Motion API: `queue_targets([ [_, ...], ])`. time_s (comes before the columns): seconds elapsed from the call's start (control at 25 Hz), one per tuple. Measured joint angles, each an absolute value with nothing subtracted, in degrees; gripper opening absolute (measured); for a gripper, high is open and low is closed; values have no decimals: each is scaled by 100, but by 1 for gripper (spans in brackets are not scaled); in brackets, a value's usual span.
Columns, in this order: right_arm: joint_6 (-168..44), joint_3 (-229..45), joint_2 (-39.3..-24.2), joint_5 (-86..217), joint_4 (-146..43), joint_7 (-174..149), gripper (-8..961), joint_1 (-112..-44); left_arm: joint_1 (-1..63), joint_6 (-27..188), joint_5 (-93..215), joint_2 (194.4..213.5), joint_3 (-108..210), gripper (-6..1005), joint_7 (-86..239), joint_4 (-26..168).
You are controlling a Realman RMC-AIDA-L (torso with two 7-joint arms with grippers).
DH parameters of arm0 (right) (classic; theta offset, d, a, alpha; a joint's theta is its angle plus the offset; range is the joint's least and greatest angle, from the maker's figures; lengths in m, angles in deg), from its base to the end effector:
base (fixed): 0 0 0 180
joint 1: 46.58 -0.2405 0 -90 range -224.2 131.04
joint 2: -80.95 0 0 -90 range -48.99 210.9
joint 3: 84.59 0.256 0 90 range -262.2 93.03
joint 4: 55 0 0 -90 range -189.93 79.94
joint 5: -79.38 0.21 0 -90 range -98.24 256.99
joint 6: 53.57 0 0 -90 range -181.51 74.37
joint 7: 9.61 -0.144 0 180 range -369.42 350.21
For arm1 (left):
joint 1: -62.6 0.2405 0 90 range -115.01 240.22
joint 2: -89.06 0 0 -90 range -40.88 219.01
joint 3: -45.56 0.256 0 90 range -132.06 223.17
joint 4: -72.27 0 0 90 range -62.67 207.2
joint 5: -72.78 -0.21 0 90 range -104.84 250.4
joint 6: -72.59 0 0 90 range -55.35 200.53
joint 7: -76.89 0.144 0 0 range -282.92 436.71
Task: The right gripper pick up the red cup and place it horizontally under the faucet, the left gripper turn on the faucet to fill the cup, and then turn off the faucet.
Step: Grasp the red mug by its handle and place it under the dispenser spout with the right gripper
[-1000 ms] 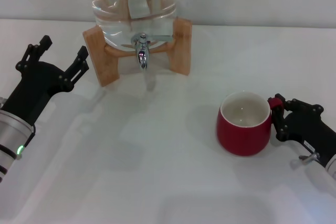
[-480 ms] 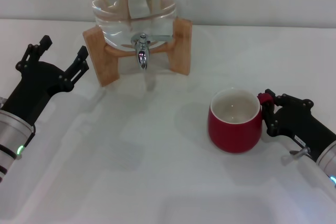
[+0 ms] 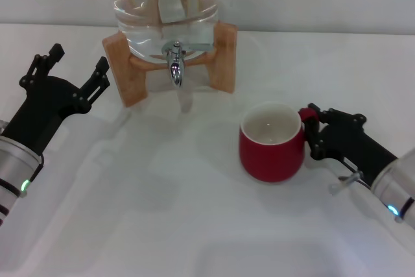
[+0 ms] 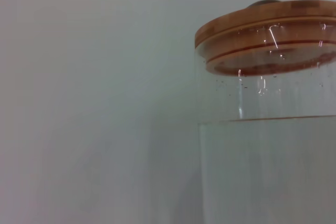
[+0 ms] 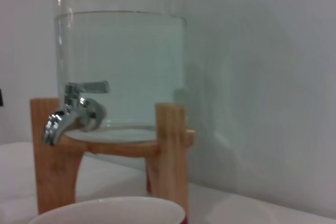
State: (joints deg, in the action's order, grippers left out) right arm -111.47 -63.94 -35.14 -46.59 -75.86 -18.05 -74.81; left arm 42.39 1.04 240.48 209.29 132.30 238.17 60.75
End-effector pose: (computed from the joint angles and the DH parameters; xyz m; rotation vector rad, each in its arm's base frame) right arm 0.2746 0.3199 -0.0894 -2.0862 0.4861 0.7026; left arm -0.3169 0.3118 -0.0172 -1.7806 -0.4366 -0.8017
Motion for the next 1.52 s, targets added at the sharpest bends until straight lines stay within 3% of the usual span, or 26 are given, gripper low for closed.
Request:
queue_targets([
  [1.52, -9627, -6392, -3523, -4696, -7982, -1810, 130, -8760, 4249, 56, 24049, 20928, 13213, 874, 23817, 6068],
])
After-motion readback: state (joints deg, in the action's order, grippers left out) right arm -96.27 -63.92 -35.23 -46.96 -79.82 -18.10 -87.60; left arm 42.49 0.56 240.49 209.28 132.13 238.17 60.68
